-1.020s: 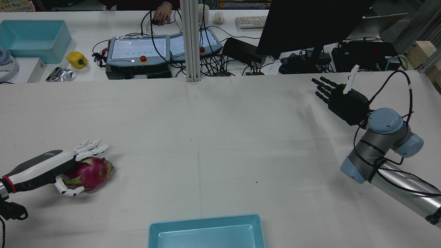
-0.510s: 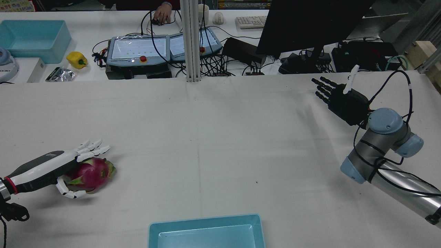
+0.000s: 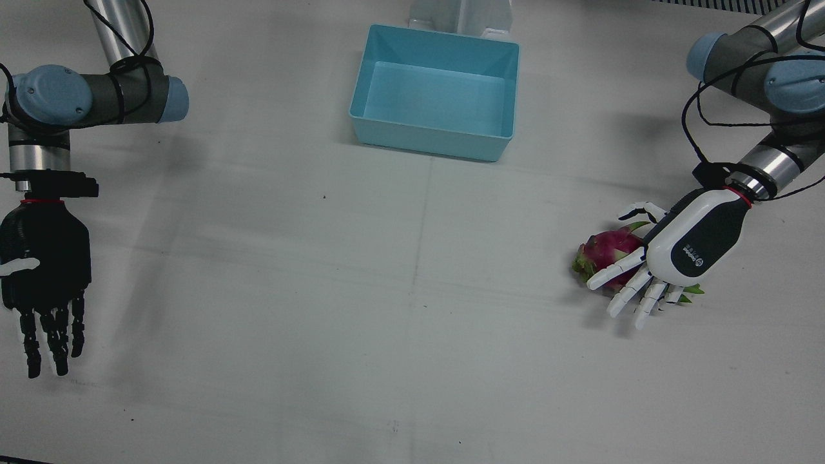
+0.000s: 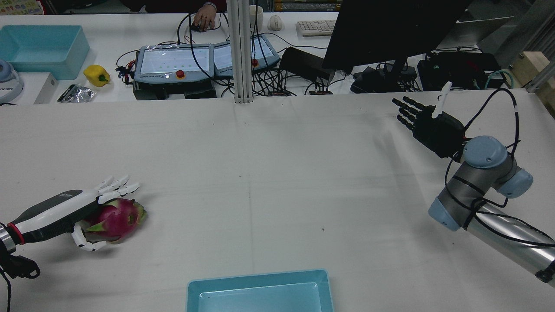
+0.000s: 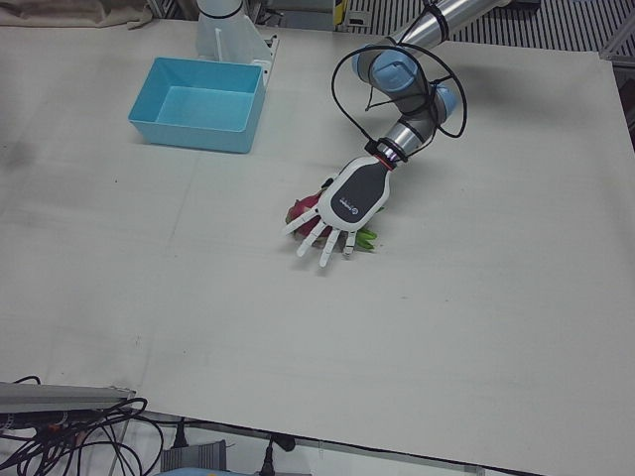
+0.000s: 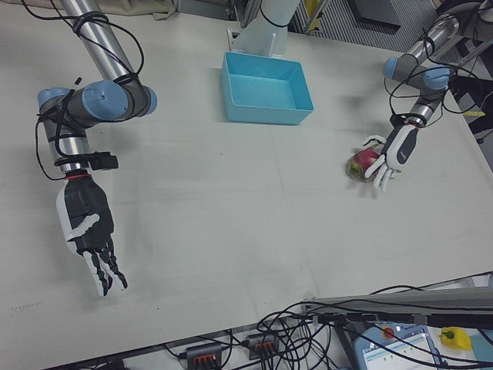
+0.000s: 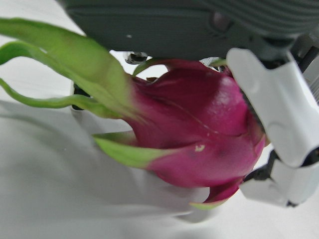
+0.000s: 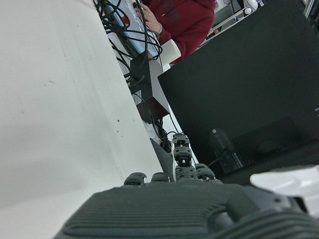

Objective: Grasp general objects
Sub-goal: 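Close the left hand fingers firmly around the dragon fruit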

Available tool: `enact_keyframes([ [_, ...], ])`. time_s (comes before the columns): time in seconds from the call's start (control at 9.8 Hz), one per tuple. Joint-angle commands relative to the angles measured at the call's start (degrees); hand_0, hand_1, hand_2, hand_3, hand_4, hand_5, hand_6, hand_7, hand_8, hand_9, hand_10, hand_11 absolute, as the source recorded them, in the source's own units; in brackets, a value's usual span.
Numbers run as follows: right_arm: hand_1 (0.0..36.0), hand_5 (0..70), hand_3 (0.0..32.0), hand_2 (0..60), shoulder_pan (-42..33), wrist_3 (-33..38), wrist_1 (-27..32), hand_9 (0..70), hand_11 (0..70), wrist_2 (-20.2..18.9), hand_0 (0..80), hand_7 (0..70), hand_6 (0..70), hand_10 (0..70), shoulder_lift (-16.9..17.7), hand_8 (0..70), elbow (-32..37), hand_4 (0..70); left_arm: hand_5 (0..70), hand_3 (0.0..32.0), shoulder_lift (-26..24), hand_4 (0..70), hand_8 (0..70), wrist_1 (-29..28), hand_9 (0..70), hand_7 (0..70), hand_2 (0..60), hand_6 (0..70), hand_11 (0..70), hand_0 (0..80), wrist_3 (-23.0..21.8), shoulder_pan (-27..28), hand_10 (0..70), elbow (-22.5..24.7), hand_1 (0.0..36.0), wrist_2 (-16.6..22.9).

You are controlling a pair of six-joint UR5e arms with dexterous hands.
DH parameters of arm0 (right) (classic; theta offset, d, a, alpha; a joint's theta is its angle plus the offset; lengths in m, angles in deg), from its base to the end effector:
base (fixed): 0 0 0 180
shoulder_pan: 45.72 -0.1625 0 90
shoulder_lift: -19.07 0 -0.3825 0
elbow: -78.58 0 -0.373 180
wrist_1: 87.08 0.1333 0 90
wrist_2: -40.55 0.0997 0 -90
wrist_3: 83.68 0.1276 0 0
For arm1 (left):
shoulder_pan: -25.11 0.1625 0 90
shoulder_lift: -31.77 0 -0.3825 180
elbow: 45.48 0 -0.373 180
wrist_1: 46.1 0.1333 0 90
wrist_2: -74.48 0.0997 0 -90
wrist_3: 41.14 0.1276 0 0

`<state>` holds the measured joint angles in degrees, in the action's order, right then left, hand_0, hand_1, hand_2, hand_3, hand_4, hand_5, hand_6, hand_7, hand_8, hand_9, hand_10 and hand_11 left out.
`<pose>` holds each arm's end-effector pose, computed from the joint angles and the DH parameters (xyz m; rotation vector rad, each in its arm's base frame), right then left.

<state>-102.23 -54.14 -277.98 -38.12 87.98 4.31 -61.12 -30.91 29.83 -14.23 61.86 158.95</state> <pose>-0.2122 -0.6077 0.5958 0.8798 1.8631 -2.2621 0.2979 -0.4324 0.5037 0.3799 1.6874 -0.8444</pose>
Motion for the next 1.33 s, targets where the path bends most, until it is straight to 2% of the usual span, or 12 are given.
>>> enact_keyframes([
  [0.0,0.0,0.0,0.0,0.0,0.0,0.0,0.0,0.0,0.0,0.0,0.0,0.0,0.0,0.0,0.0,0.0,0.0,0.0,0.0,32.0,0.0,0.0,0.0,0.1,0.0,0.0,60.0,0.0,0.0,50.5,0.4,0.1,0.0,0.0,32.7,-2.0],
  [0.2,0.0,0.0,0.0,0.0,0.0,0.0,0.0,0.0,0.0,0.0,0.0,0.0,0.0,0.0,0.0,0.0,0.0,0.0,0.0,32.0,0.0,0.0,0.0,0.1,0.0,0.0,58.9,0.0,0.0,49.7,0.4,0.2,0.0,0.0,30.8,-2.6],
  [0.41,0.0,0.0,0.0,0.0,0.0,0.0,0.0,0.0,0.0,0.0,0.0,0.0,0.0,0.0,0.0,0.0,0.0,0.0,0.0,32.0,0.0,0.0,0.0,0.1,0.0,0.0,51.8,0.0,0.0,49.2,0.2,1.2,0.0,-0.5,28.4,-2.6],
  [0.51,0.0,0.0,0.0,0.0,0.0,0.0,0.0,0.0,0.0,0.0,0.0,0.0,0.0,0.0,0.0,0.0,0.0,0.0,0.0,32.0,0.0,0.0,0.0,0.0,0.0,0.0,50.2,0.0,0.7,48.7,0.1,1.3,0.0,-0.6,27.1,-2.6],
  [0.71,0.0,0.0,0.0,0.0,0.0,0.0,0.0,0.0,0.0,0.0,0.0,0.0,0.0,0.0,0.0,0.0,0.0,0.0,2.3,32.0,0.0,0.0,0.0,-0.1,0.0,0.0,57.0,0.0,9.9,46.8,0.0,1.3,5.1,-0.6,25.0,-2.6],
  [0.82,0.0,0.0,0.0,0.0,0.0,0.0,0.0,0.0,0.0,0.0,0.0,0.0,0.0,0.0,0.0,0.0,0.0,0.0,44.8,32.0,0.0,0.0,0.0,-0.1,0.0,0.7,59.5,0.0,16.6,45.9,0.0,1.3,10.0,-0.6,23.0,-2.6],
  [0.92,0.0,0.0,0.0,0.0,0.0,0.0,0.0,0.0,0.0,0.0,0.0,0.0,0.0,0.0,0.0,0.0,0.0,0.0,70.0,29.8,0.0,0.0,0.0,0.0,0.5,9.1,60.0,0.0,27.2,45.6,0.0,1.3,17.5,-0.5,21.5,-2.6],
  [1.02,0.0,0.0,0.0,0.0,0.0,0.0,0.0,0.0,0.0,0.0,0.0,0.0,0.0,0.0,0.0,0.0,0.0,0.0,70.0,15.2,0.0,0.8,0.0,0.0,3.0,22.0,60.0,0.0,38.2,44.9,0.0,1.2,25.3,-0.4,20.5,-2.8],
  [1.12,0.0,0.0,0.0,0.0,0.0,0.0,0.0,0.0,0.0,0.0,0.0,0.0,0.0,0.0,0.0,0.0,0.0,0.0,70.0,0.0,-0.1,24.4,2.8,0.1,6.6,40.2,60.0,10.6,45.4,45.3,0.0,1.3,31.0,-0.2,21.4,-3.5],
  [1.22,0.0,0.0,0.0,0.0,0.0,0.0,0.0,0.0,0.0,0.0,0.0,0.0,0.0,0.0,0.0,0.0,0.0,0.0,70.0,0.0,-0.2,70.0,31.4,0.4,36.0,69.7,60.0,55.6,70.0,43.9,0.2,1.6,53.3,-0.3,20.7,-3.9],
])
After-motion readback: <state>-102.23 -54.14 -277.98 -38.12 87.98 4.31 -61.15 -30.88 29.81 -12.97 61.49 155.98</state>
